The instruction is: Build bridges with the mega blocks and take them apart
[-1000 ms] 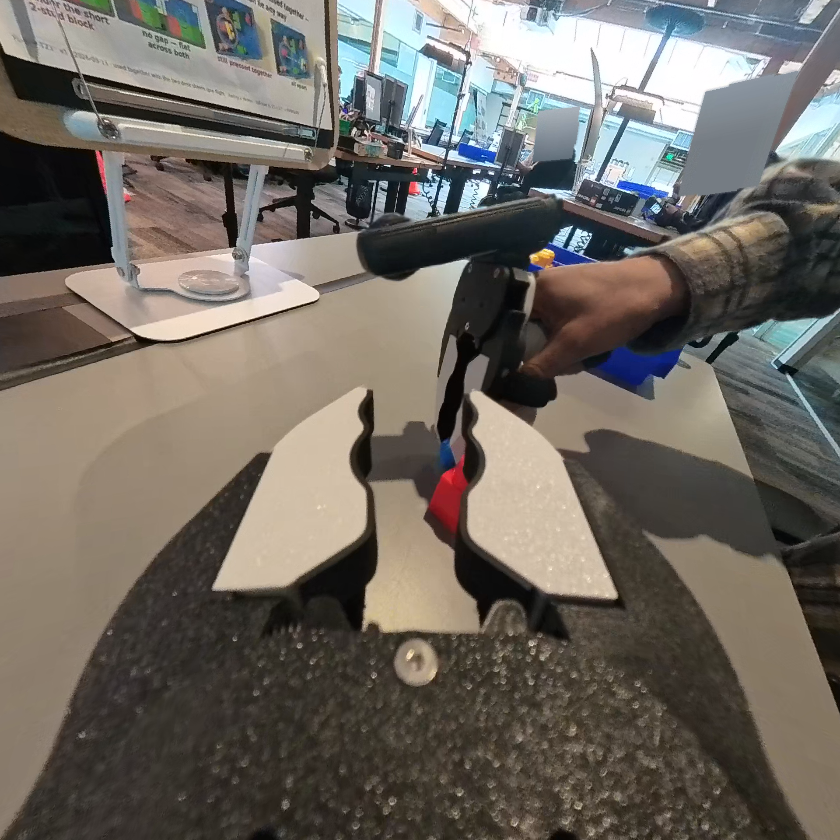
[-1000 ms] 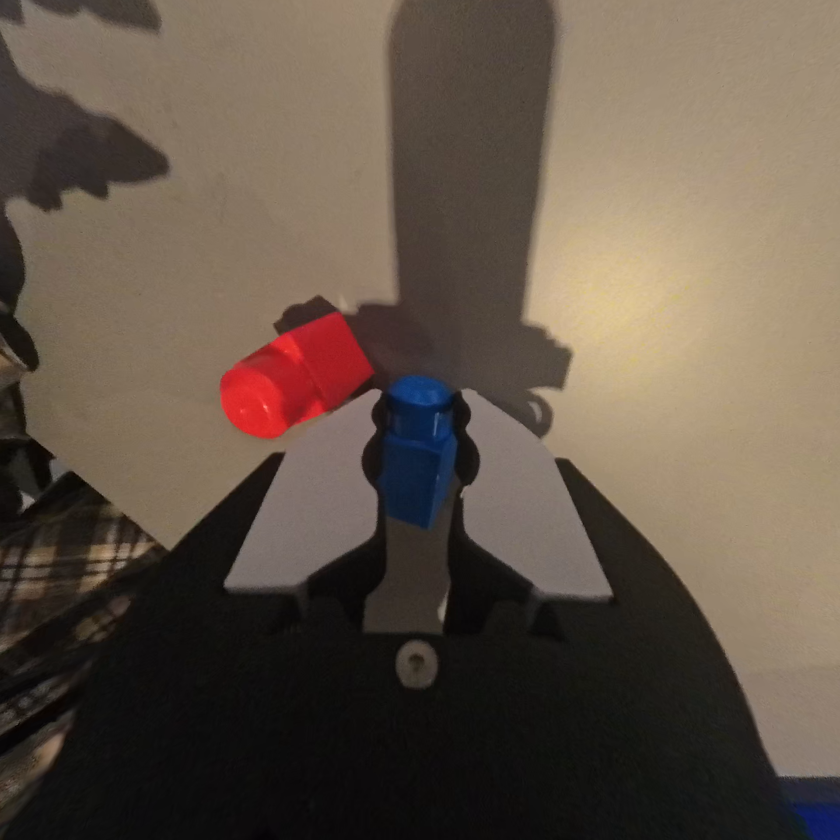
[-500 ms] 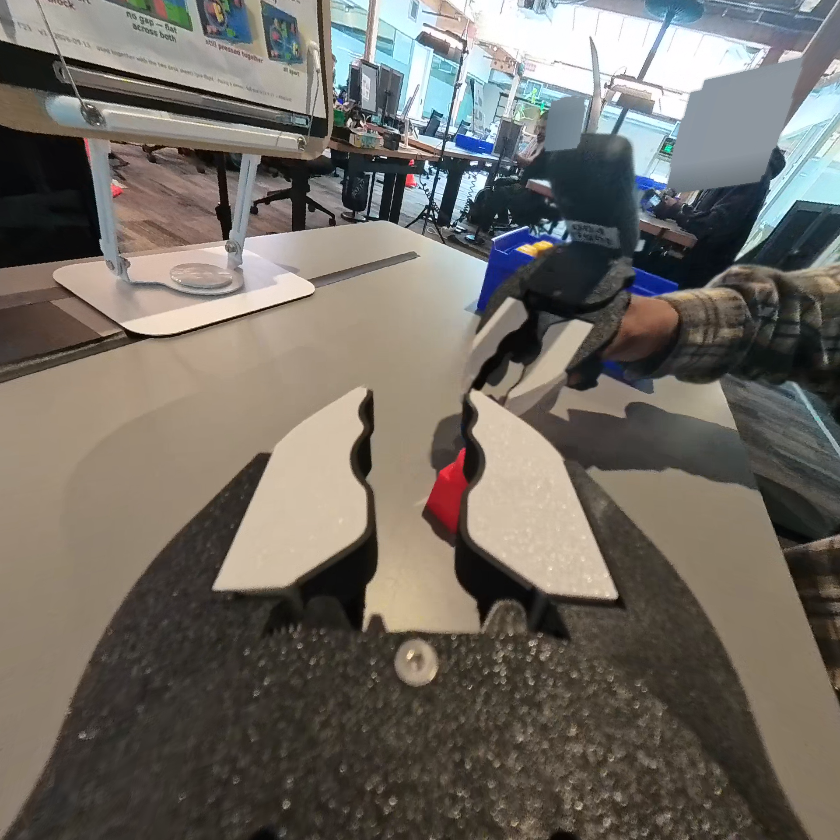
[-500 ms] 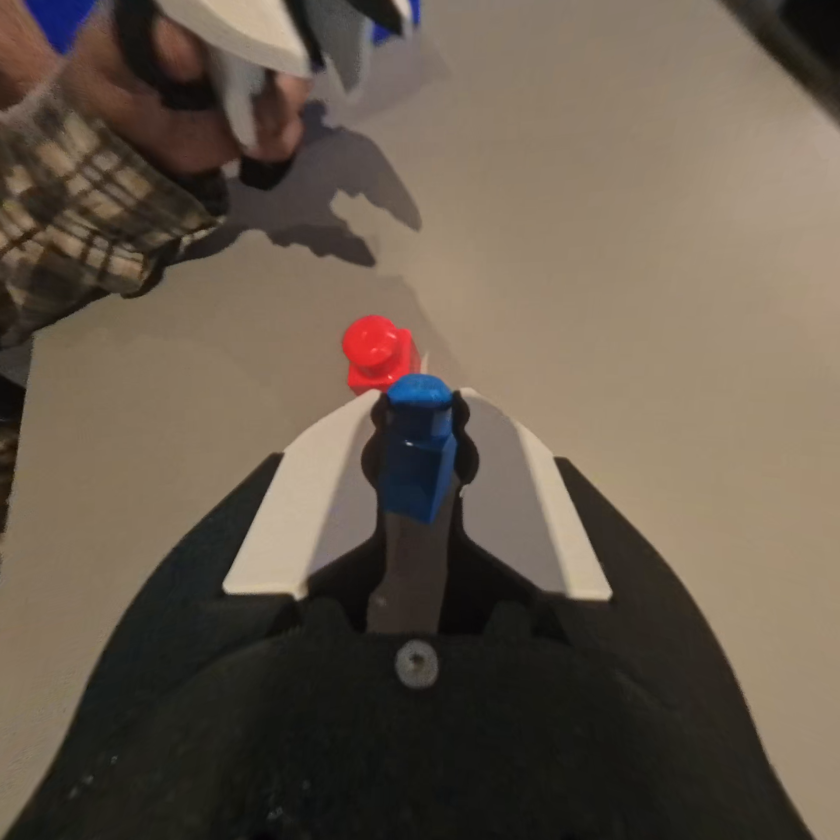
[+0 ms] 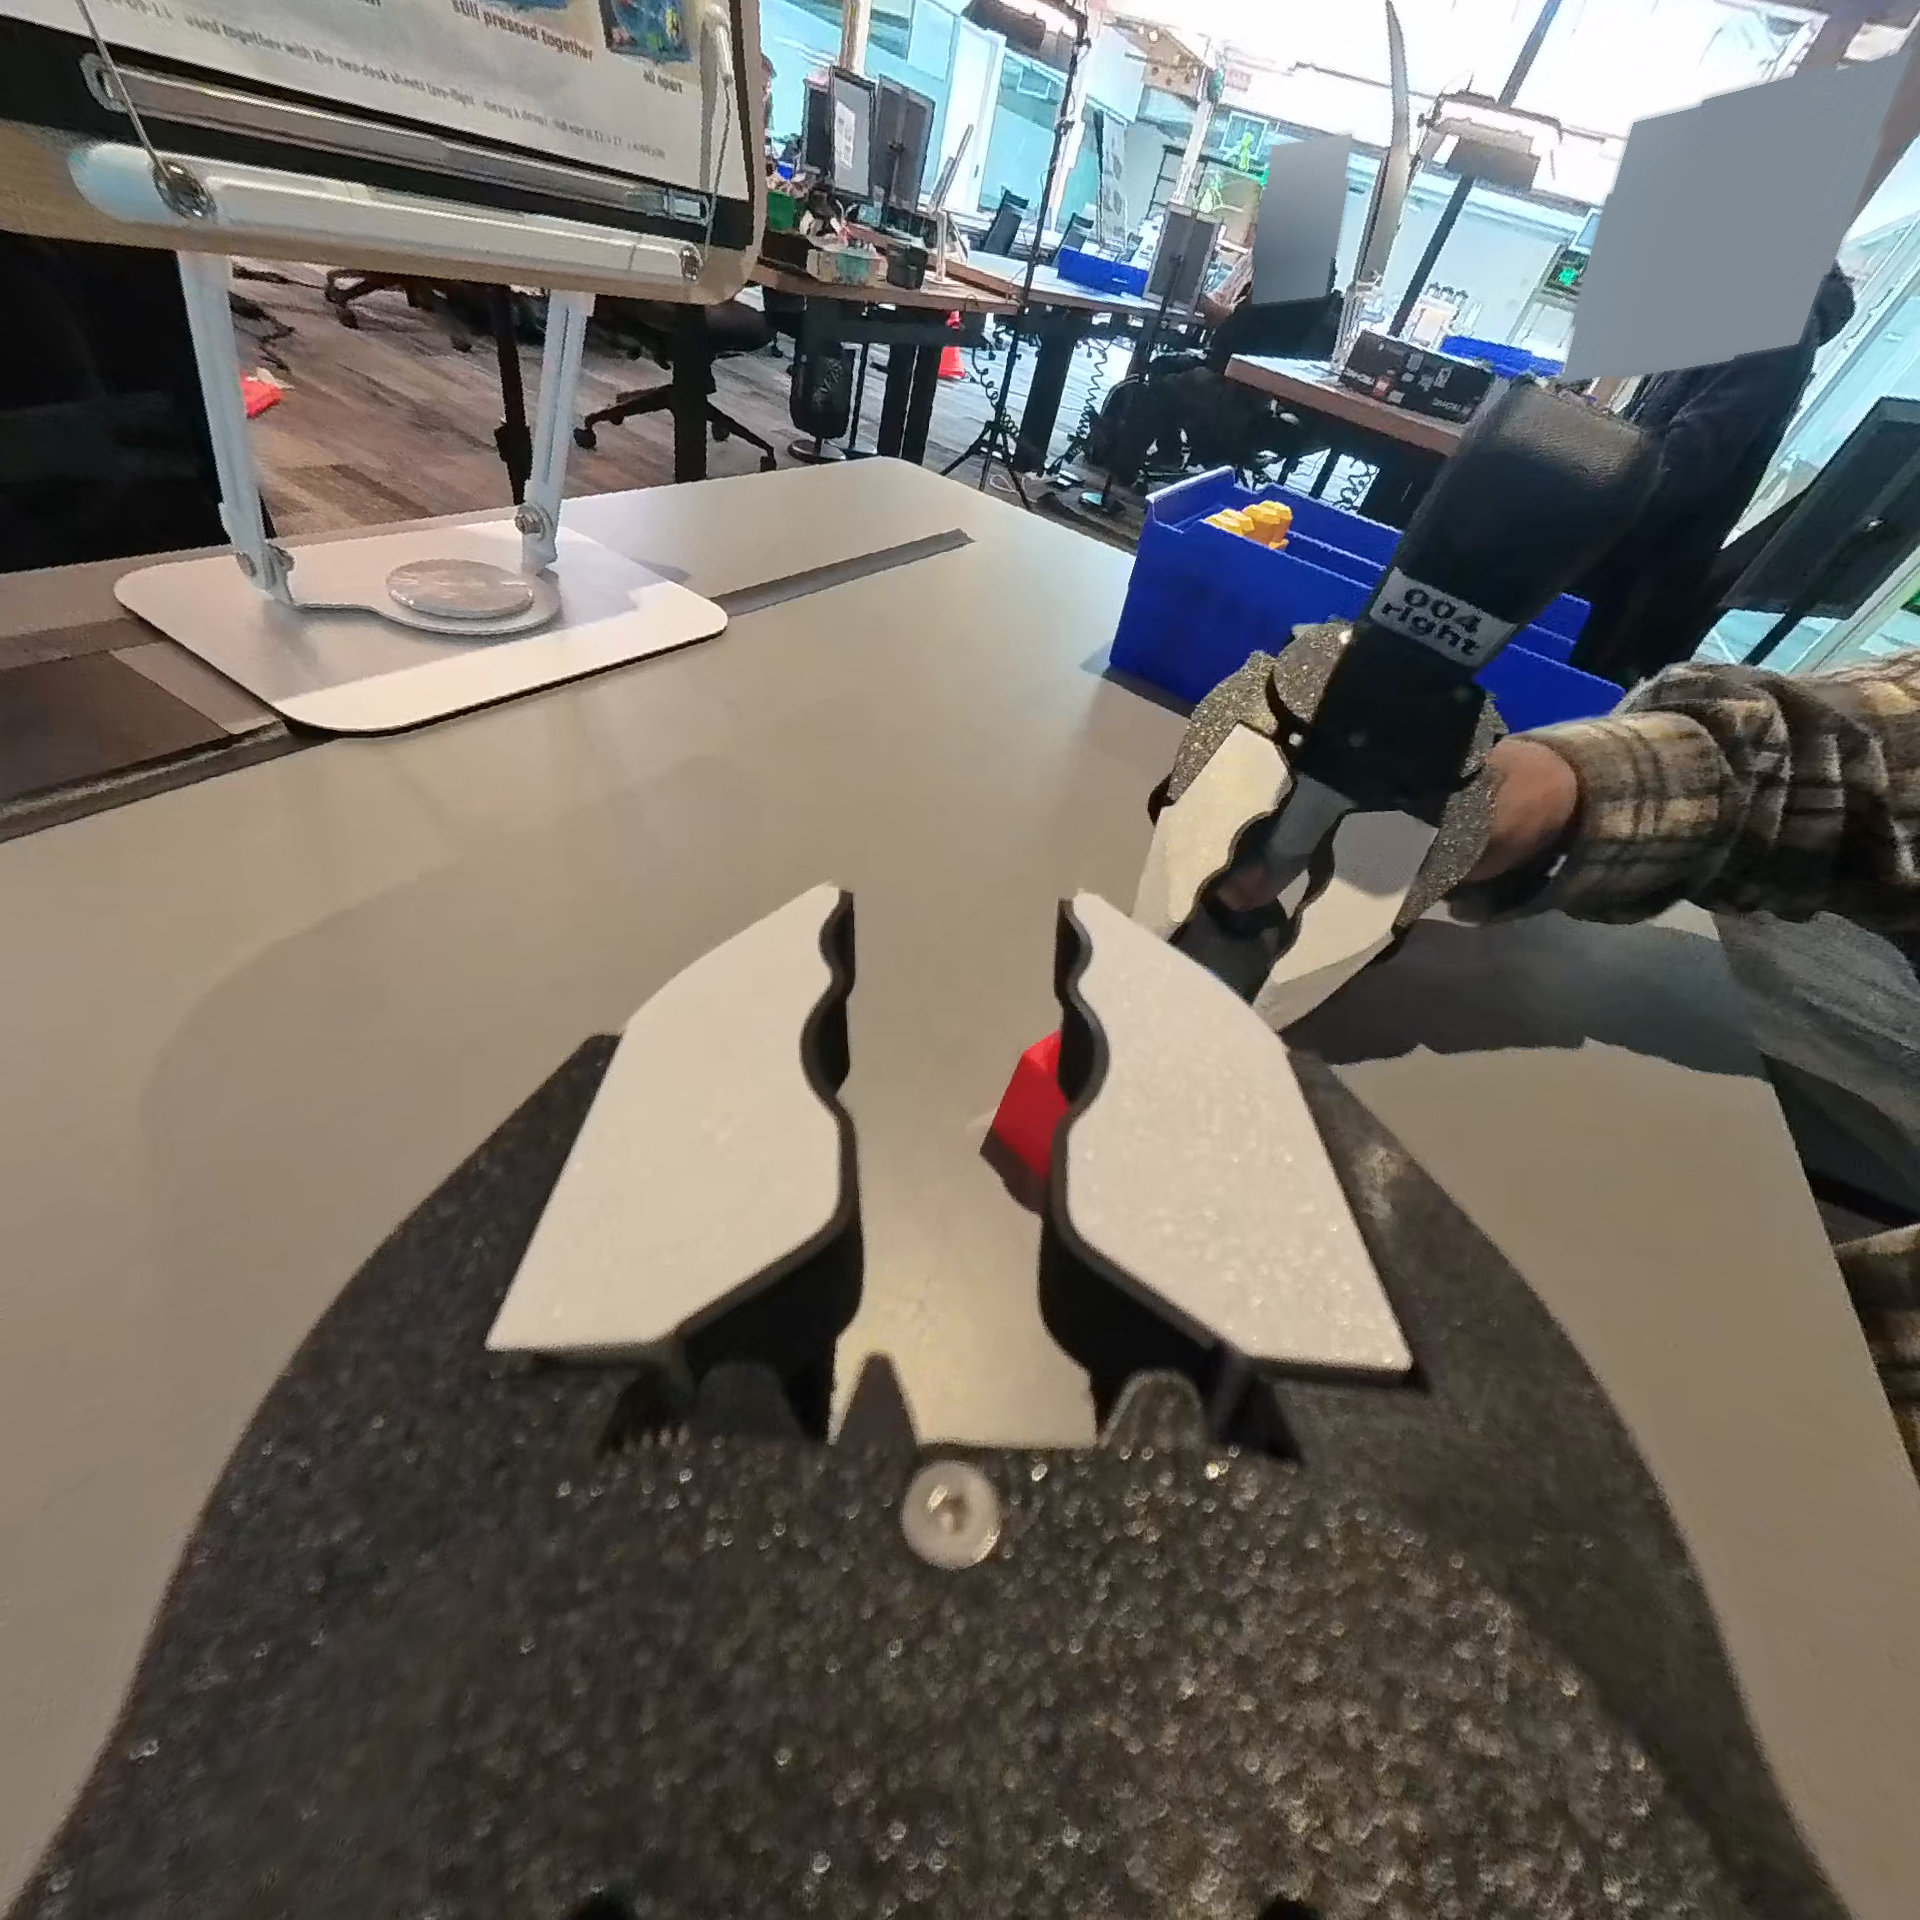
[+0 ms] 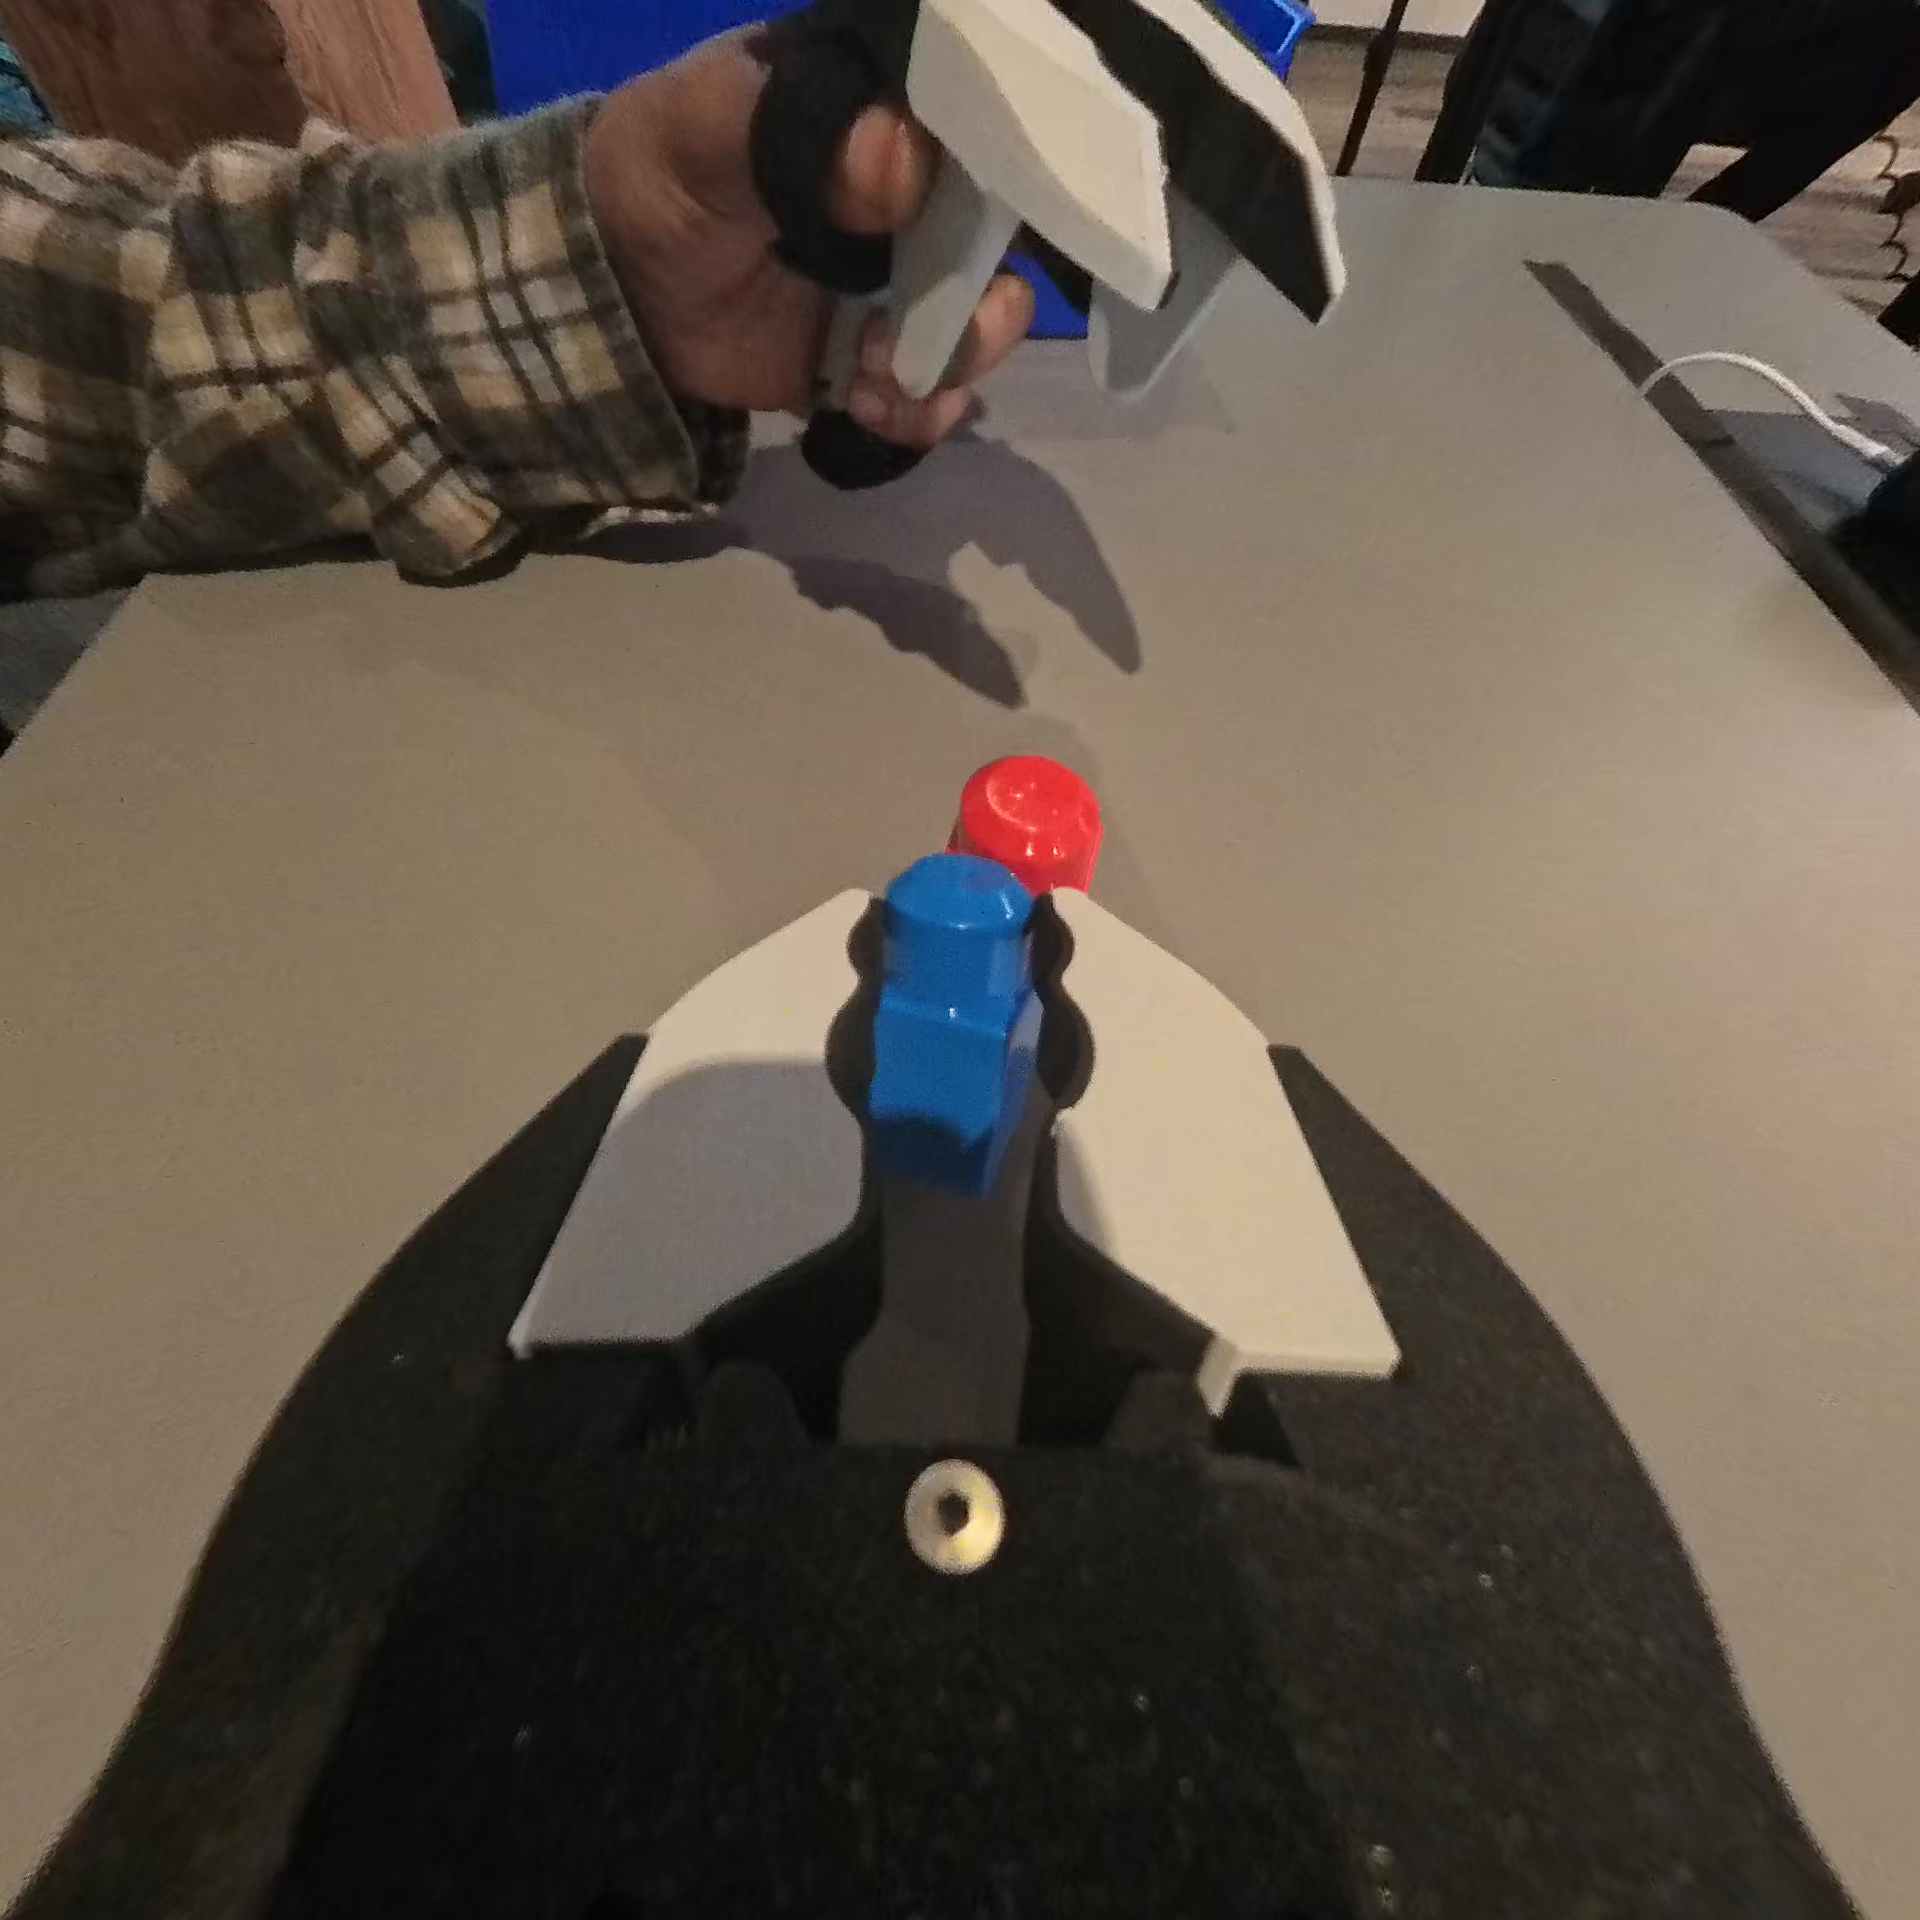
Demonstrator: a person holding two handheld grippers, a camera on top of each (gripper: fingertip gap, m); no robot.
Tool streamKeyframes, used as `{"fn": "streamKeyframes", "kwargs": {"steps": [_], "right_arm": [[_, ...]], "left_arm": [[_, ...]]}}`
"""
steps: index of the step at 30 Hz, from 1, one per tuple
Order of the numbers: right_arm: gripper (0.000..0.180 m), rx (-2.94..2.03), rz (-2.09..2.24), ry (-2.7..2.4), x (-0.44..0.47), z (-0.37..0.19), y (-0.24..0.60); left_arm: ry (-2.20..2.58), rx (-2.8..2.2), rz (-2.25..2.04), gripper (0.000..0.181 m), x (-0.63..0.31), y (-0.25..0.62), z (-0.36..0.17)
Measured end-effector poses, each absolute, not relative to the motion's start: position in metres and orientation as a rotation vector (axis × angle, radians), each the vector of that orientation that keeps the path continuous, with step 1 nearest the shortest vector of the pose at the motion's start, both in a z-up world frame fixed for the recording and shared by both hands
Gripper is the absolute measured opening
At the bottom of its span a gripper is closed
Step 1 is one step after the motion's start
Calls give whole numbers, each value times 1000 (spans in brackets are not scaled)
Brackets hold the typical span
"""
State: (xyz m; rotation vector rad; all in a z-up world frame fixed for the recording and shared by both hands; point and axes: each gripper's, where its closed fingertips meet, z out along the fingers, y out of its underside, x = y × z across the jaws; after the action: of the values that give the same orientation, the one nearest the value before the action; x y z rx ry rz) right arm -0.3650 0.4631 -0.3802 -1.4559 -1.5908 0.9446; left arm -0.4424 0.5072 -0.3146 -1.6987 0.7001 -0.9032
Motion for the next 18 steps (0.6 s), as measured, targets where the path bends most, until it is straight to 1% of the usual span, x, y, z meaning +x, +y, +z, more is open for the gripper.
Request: {"fn": "streamKeyframes", "kwargs": {"steps": [9, 15, 16, 18], "right_arm": [[27, -1496, 966, -1598, -349, -381, 466], [27, -1545, 879, -1651, -340, -387, 466], [29, -1554, 875, -1651, -340, -388, 465], [39, -1576, 870, -1614, -339, -386, 464]], "left_arm": [[703, -1697, -897, 36, -442, 507, -314], [699, -1696, -901, 36, -443, 507, -313], [700, -1696, -900, 36, -443, 507, -313], [705, -1694, -901, 37, -442, 506, -313]]}}
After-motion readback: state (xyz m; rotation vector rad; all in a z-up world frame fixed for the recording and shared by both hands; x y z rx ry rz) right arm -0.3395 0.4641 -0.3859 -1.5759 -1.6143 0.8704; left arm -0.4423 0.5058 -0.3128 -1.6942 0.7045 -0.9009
